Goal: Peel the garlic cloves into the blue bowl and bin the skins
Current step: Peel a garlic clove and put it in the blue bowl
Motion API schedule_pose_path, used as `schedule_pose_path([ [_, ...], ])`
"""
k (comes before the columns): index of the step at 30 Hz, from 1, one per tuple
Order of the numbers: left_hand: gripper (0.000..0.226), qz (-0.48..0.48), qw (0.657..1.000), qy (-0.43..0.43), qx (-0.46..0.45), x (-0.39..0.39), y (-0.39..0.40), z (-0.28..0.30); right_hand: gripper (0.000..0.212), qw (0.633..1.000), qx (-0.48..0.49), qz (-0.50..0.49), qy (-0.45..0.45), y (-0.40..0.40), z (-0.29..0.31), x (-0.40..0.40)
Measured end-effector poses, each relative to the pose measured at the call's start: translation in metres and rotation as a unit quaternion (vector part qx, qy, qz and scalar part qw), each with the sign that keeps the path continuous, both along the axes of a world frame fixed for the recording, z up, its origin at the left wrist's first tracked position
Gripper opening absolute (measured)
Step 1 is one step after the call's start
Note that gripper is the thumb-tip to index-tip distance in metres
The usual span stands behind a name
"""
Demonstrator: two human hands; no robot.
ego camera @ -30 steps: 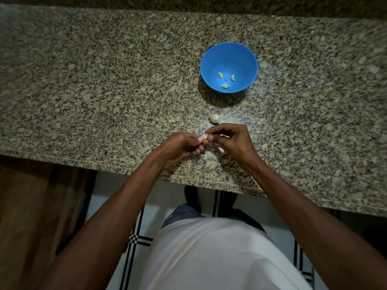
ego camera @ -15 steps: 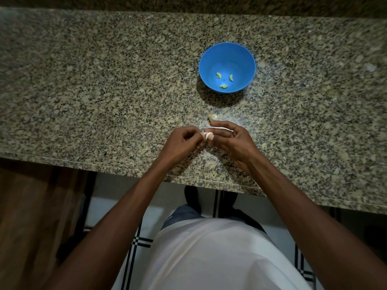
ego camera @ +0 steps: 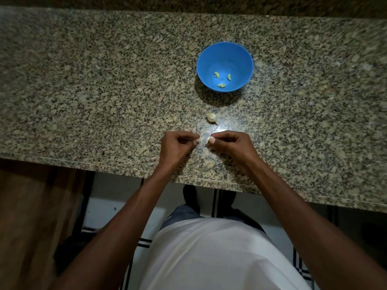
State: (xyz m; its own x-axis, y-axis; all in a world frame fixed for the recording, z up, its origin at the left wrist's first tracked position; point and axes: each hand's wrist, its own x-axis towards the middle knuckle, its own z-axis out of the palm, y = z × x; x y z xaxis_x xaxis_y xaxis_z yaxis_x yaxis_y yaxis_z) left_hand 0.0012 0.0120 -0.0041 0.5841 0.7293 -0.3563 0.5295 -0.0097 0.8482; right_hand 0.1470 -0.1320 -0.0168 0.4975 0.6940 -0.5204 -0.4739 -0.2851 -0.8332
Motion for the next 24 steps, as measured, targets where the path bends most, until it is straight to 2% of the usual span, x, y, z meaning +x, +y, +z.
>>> schedule_pose_path([
  [4, 0.018, -0.039, 0.999, -0.005, 0.01, 0.001, -0.004, 0.001, 0.018, 0.999, -0.006, 0.003, -0.048, -0.002, -0.002, -0.001],
  [9, 0.022, -0.046, 0.994, -0.041, -0.087, 0.004, -0.013, 0.006, 0.017, 0.995, -0.012, 0.015, -0.094, 0.002, 0.002, -0.004],
  [17, 0.022, 0.022, 0.979, -0.024, -0.2, 0.007, -0.01, 0.002, 0.013, 0.987, -0.026, 0.003, -0.16, 0.002, -0.001, -0.007],
  [21, 0.018, 0.025, 0.976, -0.017, -0.218, 0.01, -0.011, 0.007, 0.014, 0.979, -0.032, 0.022, -0.199, 0.003, 0.003, -0.005],
  [24, 0.016, 0.015, 0.985, -0.003, -0.173, 0.012, -0.011, 0.007, 0.013, 0.971, -0.038, 0.03, -0.232, 0.004, 0.005, -0.006],
])
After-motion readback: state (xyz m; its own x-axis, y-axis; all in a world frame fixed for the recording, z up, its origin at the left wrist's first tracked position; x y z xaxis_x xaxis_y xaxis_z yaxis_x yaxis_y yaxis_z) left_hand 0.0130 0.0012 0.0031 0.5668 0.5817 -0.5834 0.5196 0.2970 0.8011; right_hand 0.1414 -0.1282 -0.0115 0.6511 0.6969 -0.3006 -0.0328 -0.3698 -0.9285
